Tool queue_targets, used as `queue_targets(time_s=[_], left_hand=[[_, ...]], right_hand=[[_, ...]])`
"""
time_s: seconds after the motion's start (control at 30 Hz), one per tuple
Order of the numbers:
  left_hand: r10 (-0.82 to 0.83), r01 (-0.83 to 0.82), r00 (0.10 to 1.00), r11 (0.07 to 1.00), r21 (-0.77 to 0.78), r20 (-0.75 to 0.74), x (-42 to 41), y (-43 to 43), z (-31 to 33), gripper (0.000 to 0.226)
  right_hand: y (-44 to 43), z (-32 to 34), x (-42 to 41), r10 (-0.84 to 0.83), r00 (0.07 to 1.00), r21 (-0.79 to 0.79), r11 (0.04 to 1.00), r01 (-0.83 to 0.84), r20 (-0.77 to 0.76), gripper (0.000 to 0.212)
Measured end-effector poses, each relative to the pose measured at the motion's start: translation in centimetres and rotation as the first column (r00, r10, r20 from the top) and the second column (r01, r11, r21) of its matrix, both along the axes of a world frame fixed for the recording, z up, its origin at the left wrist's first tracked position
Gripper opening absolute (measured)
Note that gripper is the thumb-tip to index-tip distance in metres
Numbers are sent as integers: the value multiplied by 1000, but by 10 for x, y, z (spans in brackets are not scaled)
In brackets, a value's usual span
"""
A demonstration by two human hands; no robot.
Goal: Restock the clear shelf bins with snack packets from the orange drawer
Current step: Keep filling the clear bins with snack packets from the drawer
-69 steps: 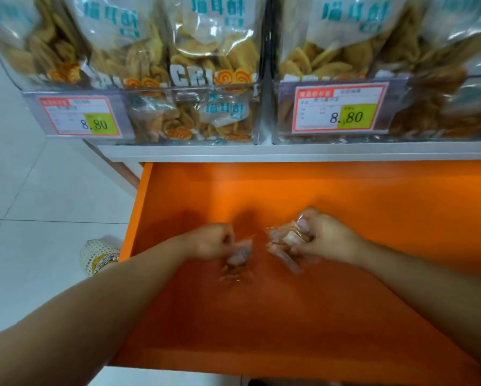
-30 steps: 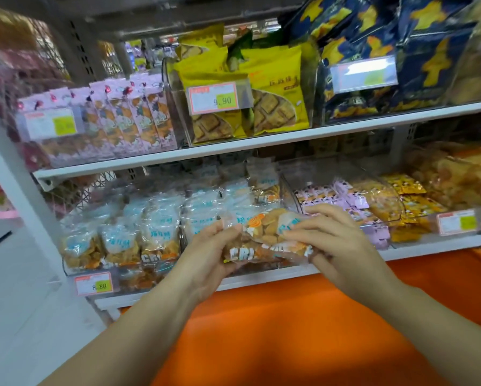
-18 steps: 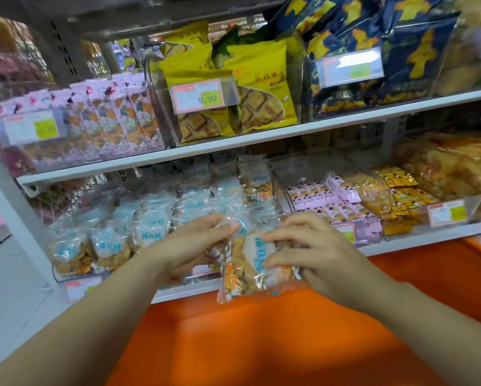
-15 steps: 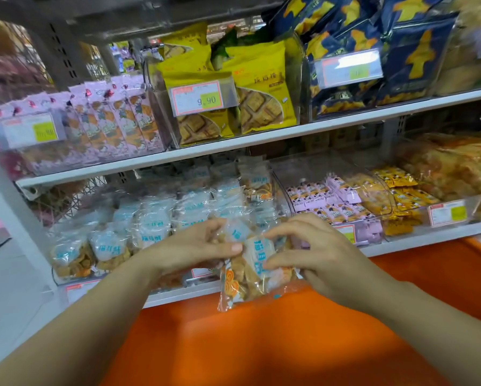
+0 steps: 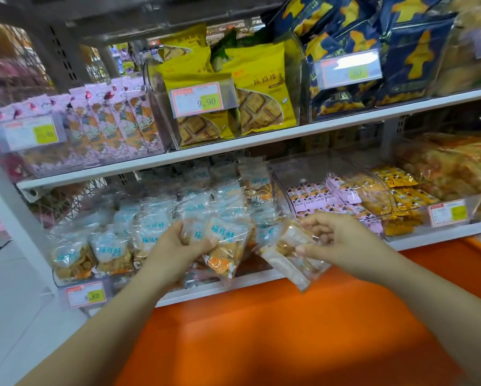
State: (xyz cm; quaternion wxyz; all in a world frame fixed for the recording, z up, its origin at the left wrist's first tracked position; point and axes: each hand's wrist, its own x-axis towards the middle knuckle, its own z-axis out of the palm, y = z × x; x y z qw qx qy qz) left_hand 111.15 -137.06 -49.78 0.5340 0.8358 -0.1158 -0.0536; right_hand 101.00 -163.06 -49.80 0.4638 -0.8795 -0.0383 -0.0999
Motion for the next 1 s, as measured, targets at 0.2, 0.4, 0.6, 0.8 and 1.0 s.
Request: queue_targets(time_s=[0.2,0.4,0.6,0.8,1.0], left_hand=[[53,-38,977,996,-78,206,-26,-33,-5,51],[51,-48,999,980,-195,9,-31,-58,-5,28],[-37,-58,974,913,-404,-223,-31,-60,2,44],[-48,-52,975,899,-434,-215,-32,-49,10,97],[-76,-30,969,906,-423,-233,-30,-48,11,97]], right_hand=[[6,-3,3,47,995,406,914,-9,-83,30],[11,3,-4,-17,692,-131,978,161,722,14],[14,-13,7,59,698,-368,879,302,713,27],[12,-10,6,60,728,-375,884,278,683,35],[7,4,5,-49,587,-229,892,390,808,28]])
